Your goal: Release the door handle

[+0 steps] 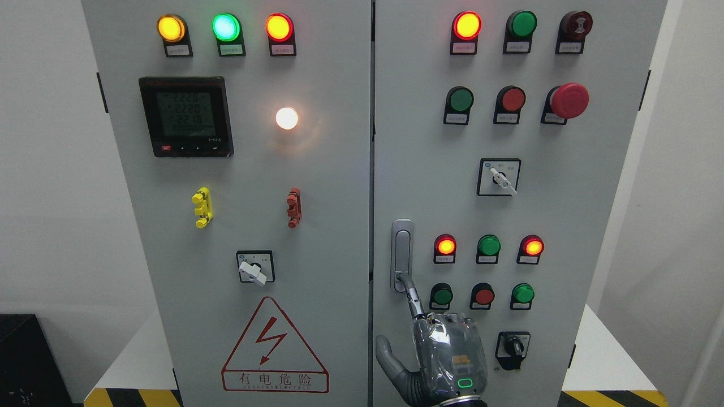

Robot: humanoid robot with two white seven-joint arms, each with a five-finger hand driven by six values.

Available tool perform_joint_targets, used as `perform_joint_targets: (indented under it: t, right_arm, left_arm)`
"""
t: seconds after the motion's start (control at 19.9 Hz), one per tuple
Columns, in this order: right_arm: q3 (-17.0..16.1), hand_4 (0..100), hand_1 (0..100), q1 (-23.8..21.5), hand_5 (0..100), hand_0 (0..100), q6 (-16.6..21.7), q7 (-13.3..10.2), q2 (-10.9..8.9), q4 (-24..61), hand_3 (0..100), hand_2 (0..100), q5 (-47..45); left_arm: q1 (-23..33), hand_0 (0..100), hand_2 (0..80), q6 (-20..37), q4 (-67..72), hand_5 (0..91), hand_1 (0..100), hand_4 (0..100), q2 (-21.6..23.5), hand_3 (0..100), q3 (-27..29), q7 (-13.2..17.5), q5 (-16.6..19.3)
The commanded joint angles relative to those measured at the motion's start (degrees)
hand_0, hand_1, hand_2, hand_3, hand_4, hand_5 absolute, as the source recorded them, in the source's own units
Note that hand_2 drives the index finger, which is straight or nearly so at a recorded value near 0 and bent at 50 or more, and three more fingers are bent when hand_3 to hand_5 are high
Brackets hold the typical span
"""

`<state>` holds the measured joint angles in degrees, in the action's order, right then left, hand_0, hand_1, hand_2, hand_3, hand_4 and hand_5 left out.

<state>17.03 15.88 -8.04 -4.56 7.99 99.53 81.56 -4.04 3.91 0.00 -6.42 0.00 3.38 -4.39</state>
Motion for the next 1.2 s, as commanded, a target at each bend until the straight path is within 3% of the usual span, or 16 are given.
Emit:
perform_joint_targets:
  t: [0.0,1.15]
  right_arm:
    - [-0.07,99,29,-0.06,99,39,-0.14,0.17,0.01,-0.65,100,1,0.01]
    - [-0.07,98,29,-0.94,99,39,-0.14,1.40,0.01,-1.00,100,2,0.01]
  left_arm:
    - [0.00,0,2.4,0.05,-0.97,0.0,0,1,0.00,8,-1.14,-0.04,0.00]
    - [0.00,0,2.3,0.05,-0.97,0.0,0,1,0.00,8,-1.14,-0.04,0.00]
